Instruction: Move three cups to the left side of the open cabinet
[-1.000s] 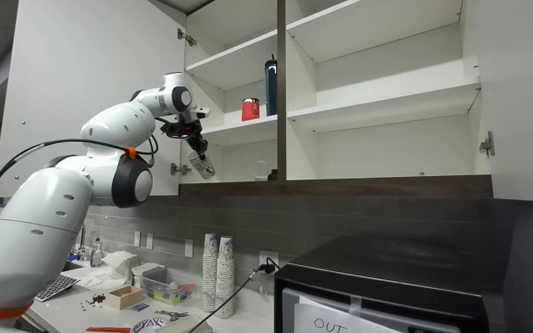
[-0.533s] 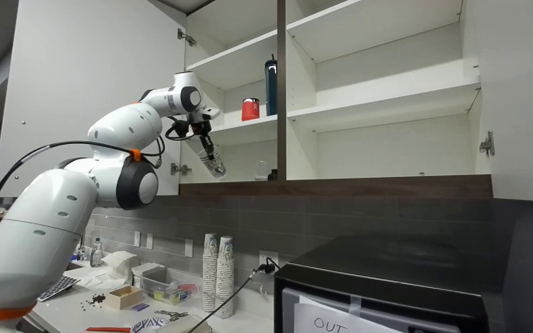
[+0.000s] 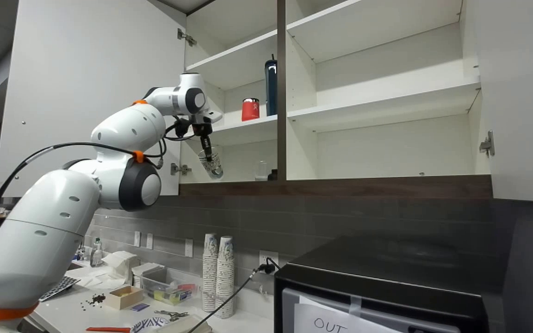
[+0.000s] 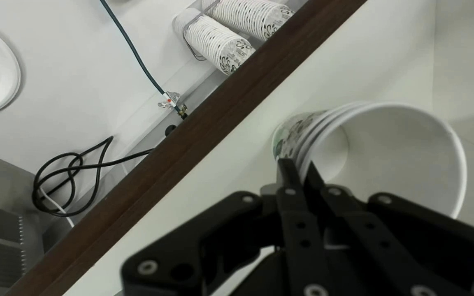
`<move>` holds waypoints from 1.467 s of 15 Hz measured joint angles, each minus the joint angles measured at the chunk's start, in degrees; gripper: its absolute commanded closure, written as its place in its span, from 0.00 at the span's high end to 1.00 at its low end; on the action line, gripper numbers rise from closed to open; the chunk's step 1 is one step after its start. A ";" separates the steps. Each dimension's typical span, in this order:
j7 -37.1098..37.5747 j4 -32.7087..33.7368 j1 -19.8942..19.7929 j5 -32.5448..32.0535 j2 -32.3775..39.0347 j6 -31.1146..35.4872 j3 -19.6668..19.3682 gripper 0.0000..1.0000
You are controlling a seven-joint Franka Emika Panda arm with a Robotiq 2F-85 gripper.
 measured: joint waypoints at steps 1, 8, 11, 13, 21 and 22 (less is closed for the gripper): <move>1.67 0.00 -0.12 0.00 0.04 0.00 -0.27 0.01; 13.68 0.45 -2.41 2.21 0.16 1.94 -0.44 0.01; 19.18 1.20 -1.82 2.42 0.37 1.80 -1.60 0.01; 21.86 3.52 0.40 2.42 1.39 1.21 -5.01 0.01; 31.31 5.20 3.76 2.90 2.65 -1.62 -10.17 0.01; 32.37 5.20 3.76 3.26 2.65 -2.45 -10.42 0.03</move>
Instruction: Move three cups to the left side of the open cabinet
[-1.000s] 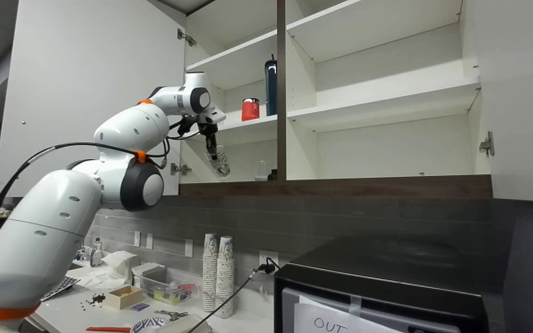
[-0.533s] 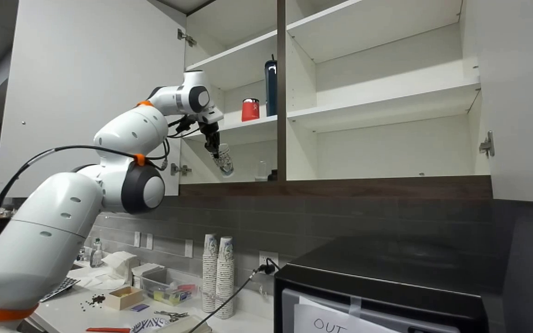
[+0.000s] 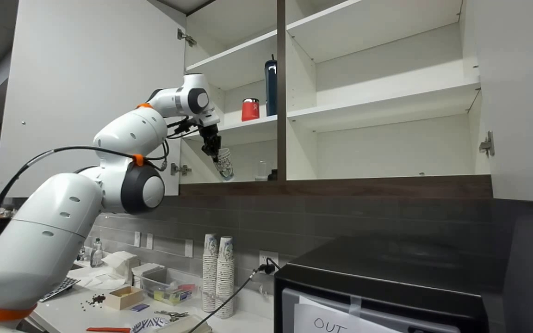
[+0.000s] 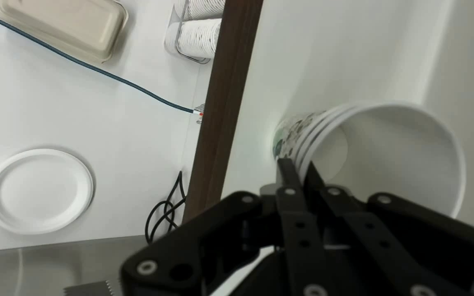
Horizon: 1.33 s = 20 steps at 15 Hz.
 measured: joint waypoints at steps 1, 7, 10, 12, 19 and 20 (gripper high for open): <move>0.98 0.03 -0.01 0.31 -0.01 -0.38 -0.19 0.31; 1.77 0.07 0.09 0.47 0.02 0.28 -0.62 0.68; 1.49 0.07 0.09 0.47 0.43 1.58 -0.63 0.90; 0.67 0.06 0.12 0.47 0.95 3.43 -0.63 1.00; -5.11 0.04 1.68 0.44 2.97 13.05 -0.66 1.00; -5.82 0.04 1.91 0.44 3.14 13.47 -0.66 1.00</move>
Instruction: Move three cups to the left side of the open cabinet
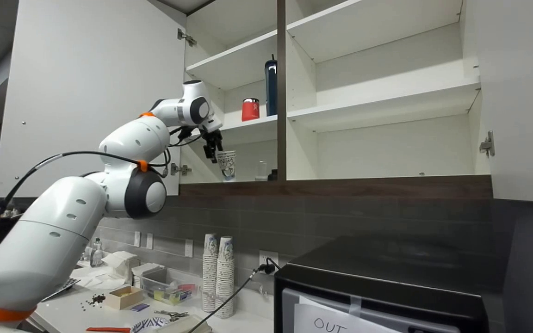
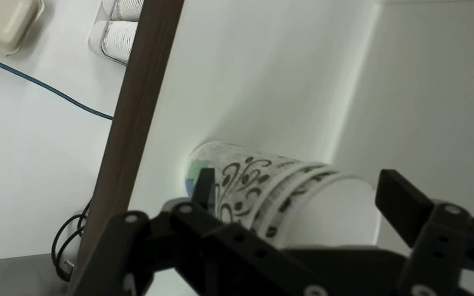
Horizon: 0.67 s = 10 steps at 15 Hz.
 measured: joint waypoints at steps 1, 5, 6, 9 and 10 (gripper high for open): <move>-0.57 0.00 0.19 -0.01 0.13 0.33 -0.04 1.00; -2.60 0.00 0.44 -0.03 0.28 0.74 -0.34 1.00; -3.05 0.00 0.44 -0.02 0.28 0.74 -0.34 1.00; -3.77 0.04 0.42 0.39 0.02 0.38 -0.33 1.00; -4.20 0.04 0.41 0.66 -0.30 0.01 -0.32 1.00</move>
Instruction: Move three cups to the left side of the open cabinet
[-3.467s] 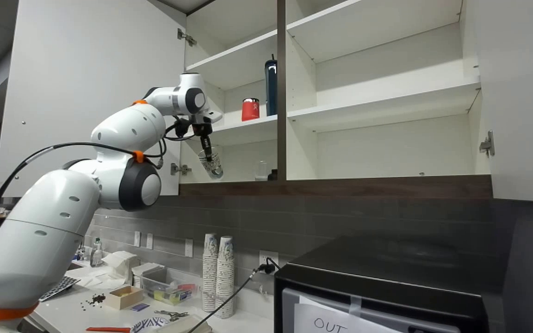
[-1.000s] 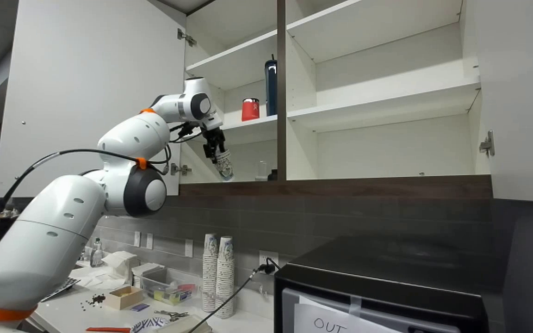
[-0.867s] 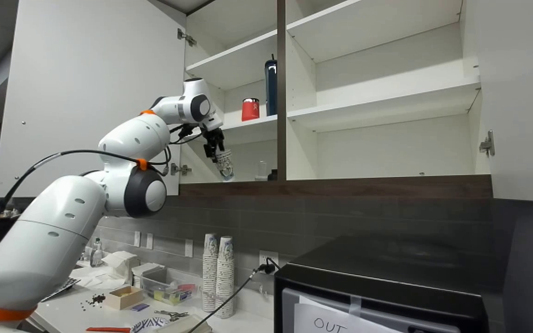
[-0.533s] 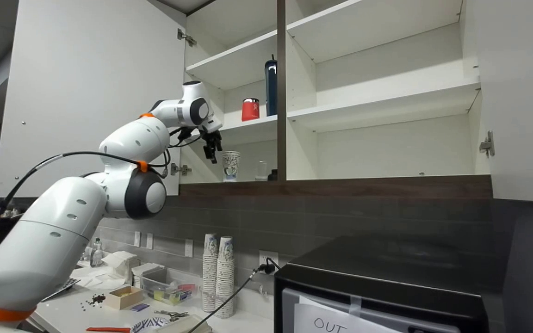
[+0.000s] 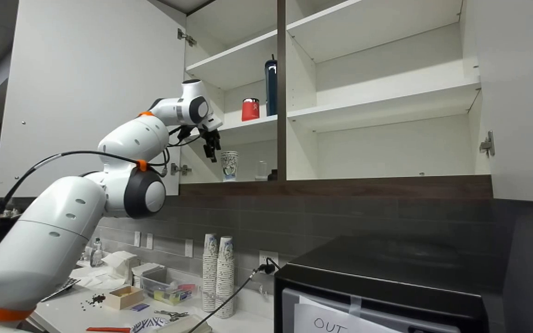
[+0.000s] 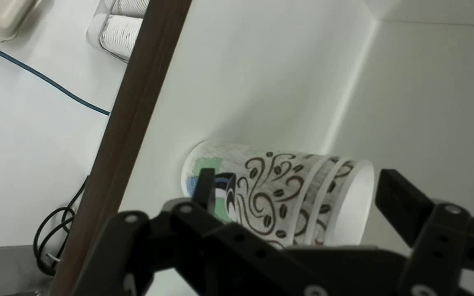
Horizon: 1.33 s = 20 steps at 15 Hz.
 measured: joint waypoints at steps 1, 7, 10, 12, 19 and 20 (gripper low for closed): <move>-0.57 0.02 -0.04 0.36 -0.48 -0.79 0.01 1.00; -14.75 0.09 -2.15 4.00 -6.02 -15.32 1.09 1.00; -23.77 0.18 -3.51 4.74 -8.66 -22.79 1.11 1.00; -30.15 0.28 -4.40 5.06 -9.94 -26.67 1.11 1.00; -52.91 0.50 -8.51 8.07 -13.00 -37.67 1.11 1.00; -56.17 0.50 -9.00 8.28 -13.29 -38.67 1.11 1.00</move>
